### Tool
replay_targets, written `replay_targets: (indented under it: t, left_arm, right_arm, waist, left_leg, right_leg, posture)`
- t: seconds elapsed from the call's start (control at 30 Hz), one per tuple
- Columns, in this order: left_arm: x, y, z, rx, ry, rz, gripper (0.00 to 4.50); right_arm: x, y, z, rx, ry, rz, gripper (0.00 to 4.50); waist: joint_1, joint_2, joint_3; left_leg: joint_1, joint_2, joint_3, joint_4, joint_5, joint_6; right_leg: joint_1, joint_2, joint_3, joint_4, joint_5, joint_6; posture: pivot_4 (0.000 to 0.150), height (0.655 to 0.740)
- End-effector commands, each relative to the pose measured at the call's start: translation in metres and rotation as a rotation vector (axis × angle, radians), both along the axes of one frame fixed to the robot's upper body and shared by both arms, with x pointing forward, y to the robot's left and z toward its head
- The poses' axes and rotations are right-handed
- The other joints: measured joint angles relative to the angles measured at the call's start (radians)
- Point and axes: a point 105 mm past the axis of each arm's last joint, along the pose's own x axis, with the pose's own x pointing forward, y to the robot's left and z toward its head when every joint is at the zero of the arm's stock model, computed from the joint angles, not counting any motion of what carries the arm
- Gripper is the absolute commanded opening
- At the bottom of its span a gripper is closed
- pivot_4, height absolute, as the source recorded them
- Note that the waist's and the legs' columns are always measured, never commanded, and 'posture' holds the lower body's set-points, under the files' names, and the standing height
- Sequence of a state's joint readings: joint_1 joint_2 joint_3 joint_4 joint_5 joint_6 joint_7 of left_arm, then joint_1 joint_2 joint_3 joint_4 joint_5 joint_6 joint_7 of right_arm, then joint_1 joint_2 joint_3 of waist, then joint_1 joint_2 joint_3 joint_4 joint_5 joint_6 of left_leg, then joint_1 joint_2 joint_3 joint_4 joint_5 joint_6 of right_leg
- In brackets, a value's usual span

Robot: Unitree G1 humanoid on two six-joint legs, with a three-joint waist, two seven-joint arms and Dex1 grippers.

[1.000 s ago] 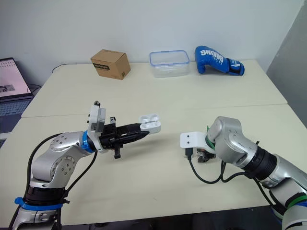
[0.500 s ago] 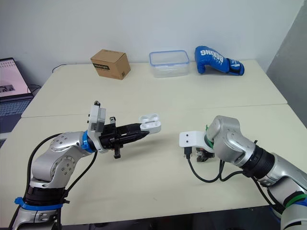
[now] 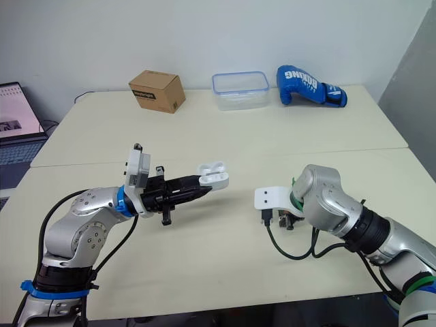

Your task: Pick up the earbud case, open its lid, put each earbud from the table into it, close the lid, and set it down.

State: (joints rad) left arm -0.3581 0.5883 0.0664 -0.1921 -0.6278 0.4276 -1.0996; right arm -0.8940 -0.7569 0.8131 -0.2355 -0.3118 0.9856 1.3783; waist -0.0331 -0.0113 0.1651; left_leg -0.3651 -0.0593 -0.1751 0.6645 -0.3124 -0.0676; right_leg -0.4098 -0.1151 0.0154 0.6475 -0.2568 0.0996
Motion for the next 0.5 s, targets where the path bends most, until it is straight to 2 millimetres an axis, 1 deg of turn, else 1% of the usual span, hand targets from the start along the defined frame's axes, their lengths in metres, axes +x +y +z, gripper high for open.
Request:
replay_targets:
  t: [0.03, 0.33, 0.5]
  left_arm:
    - [-0.0042, -0.0023, 0.0069, 0.003, -0.042, -0.008, 0.71]
    - [-0.0036, -0.0022, 0.0063, 0.003, -0.043, -0.004, 0.71]
    - [-0.0023, -0.0016, 0.0063, 0.000, -0.047, 0.004, 0.71]
  right_arm:
    - [0.0029, -0.0011, 0.0065, -0.016, -0.035, 0.013, 0.37]
    - [0.0012, -0.0037, 0.0064, -0.021, -0.024, 0.014, 0.38]
    - [0.0009, -0.0031, 0.0138, 0.008, -0.033, 0.006, 0.38]
  waist:
    - [0.000, 0.000, 0.000]
    - [0.000, 0.000, 0.000]
    - [0.001, 0.000, 0.000]
  left_leg:
    - [0.000, 0.000, 0.000, 0.000, 0.000, 0.000]
    - [0.000, 0.000, 0.000, 0.000, 0.000, 0.000]
    - [0.000, 0.000, 0.000, 0.000, 0.000, 0.000]
  right_leg:
    - [0.000, 0.000, 0.000, 0.000, 0.000, 0.000]
    - [0.000, 0.000, 0.000, 0.000, 0.000, 0.000]
    - [0.000, 0.000, 0.000, 0.000, 0.000, 0.000]
  posture:
    - [0.150, 0.7307]
    - [0.150, 0.7307]
    - [0.150, 0.7307]
